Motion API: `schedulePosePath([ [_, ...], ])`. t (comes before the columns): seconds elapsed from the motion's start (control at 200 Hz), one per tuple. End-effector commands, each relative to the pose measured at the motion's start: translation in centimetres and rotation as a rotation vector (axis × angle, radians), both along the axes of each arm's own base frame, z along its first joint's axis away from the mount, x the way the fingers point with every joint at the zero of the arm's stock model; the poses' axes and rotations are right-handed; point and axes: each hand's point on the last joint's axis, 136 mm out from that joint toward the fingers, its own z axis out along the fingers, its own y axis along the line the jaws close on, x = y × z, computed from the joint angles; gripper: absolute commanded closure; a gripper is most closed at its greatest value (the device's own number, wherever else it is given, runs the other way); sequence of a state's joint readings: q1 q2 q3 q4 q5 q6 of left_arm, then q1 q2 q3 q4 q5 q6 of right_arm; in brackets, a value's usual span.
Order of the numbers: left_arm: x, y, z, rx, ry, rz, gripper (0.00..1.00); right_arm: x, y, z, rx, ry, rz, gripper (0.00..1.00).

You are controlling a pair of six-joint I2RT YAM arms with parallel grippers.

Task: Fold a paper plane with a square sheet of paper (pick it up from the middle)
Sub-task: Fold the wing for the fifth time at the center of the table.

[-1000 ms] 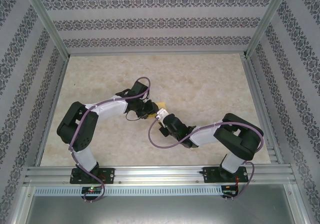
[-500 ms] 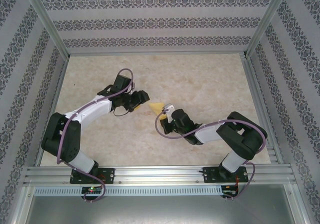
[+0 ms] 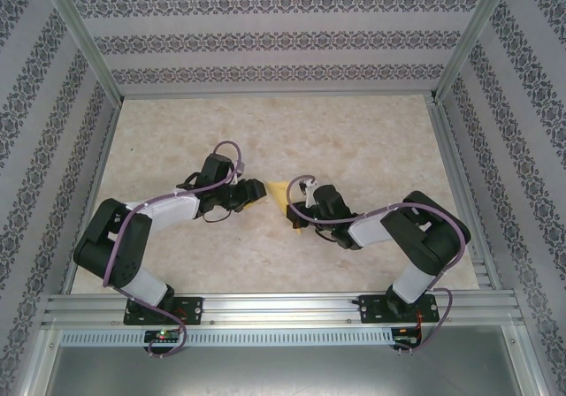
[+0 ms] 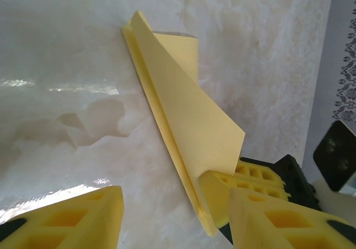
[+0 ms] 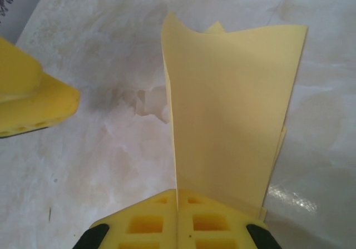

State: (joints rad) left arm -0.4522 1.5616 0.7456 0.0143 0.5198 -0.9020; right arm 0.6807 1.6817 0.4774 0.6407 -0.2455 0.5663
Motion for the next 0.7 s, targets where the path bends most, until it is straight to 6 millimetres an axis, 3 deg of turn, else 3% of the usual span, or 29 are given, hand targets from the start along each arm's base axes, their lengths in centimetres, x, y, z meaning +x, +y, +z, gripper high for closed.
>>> schedulePosePath([
  [0.0,0.6,-1.9,2.3,-0.085,-0.126,-0.057,0.50,-0.2,0.3,0.0,0.081,0.092,-0.014,1.00],
  [0.425,-0.2,-3.9,0.8,-0.111,-0.132,-0.117,0.55,-0.2,-0.1,-0.5,0.155,0.230,-0.058,1.00],
  [0.694,-0.4,-4.1,0.2,-0.110,-0.128,-0.124,0.59,-0.1,-0.1,-1.3,0.197,0.292,-0.067,1.00],
])
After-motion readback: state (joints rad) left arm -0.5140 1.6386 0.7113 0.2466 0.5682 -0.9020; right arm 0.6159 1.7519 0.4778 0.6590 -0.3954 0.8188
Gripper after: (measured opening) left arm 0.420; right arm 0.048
